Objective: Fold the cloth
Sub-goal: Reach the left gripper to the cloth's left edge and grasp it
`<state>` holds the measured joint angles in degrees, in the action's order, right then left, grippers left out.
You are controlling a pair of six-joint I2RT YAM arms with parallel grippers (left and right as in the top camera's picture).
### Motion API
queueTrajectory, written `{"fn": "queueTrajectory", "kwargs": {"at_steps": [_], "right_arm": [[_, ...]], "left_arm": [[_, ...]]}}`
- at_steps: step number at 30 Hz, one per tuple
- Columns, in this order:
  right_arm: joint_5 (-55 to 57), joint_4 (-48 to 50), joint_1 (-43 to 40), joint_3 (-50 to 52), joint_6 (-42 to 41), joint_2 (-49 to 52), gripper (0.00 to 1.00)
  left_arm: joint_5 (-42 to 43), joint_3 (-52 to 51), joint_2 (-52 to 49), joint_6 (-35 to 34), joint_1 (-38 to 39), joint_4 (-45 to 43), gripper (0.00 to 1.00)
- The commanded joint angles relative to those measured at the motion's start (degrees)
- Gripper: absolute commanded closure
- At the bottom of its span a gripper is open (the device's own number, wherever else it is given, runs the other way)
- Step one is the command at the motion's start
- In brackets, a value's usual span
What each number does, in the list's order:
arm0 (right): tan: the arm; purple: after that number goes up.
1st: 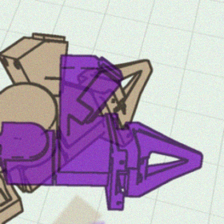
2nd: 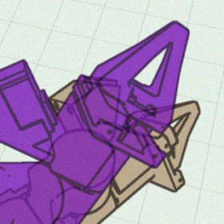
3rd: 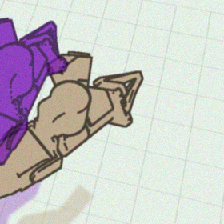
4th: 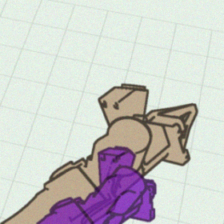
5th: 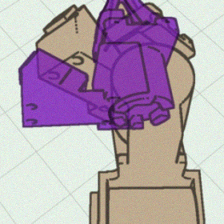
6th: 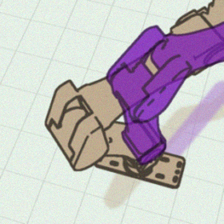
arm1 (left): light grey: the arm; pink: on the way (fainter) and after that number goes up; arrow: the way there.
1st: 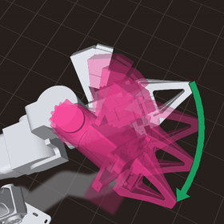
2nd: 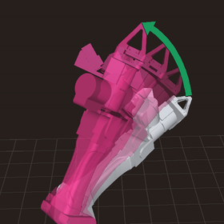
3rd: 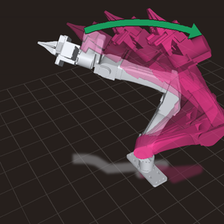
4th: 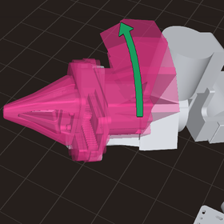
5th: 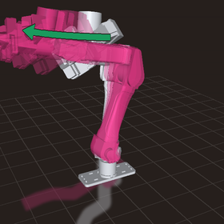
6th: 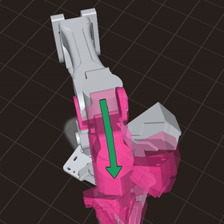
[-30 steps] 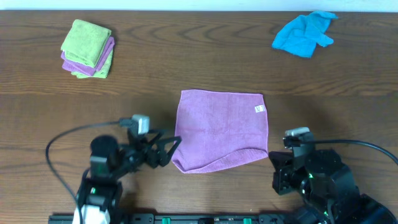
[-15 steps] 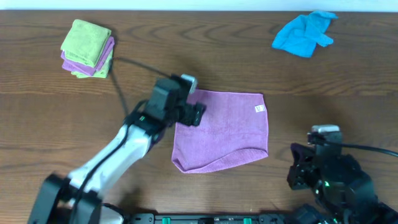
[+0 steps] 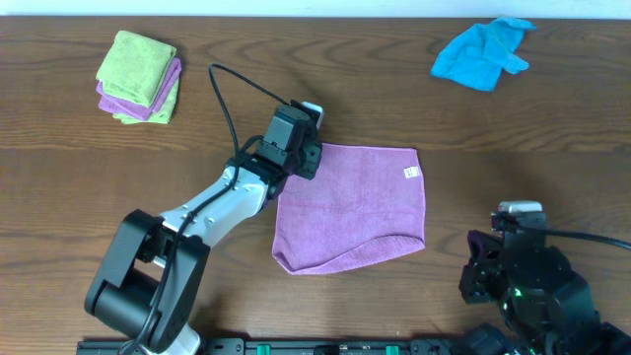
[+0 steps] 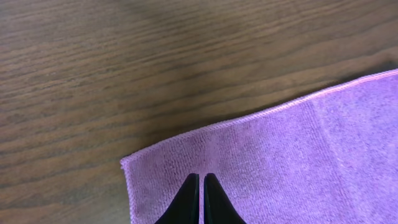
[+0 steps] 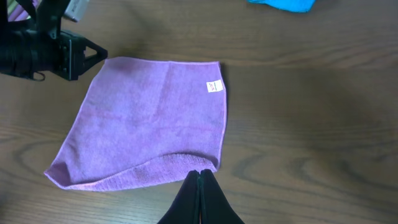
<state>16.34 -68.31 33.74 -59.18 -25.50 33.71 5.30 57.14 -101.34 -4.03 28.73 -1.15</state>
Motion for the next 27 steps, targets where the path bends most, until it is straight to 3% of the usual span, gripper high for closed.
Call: {"fn": "queueTrajectory", "kwargs": {"at_steps": [1,27], "right_arm": [[0.9,-0.1,0.4,-0.7,-1.0,-0.1,0.99],[0.9,-0.1,0.4,-0.7,-1.0,-0.1,0.98]], "left_arm": [[-1.8,1.0,-3.3,0.6,0.2,-0.4,0.94],[-8.8,1.0,-11.5,0.9,-0.2,-5.2,0.94]]}}
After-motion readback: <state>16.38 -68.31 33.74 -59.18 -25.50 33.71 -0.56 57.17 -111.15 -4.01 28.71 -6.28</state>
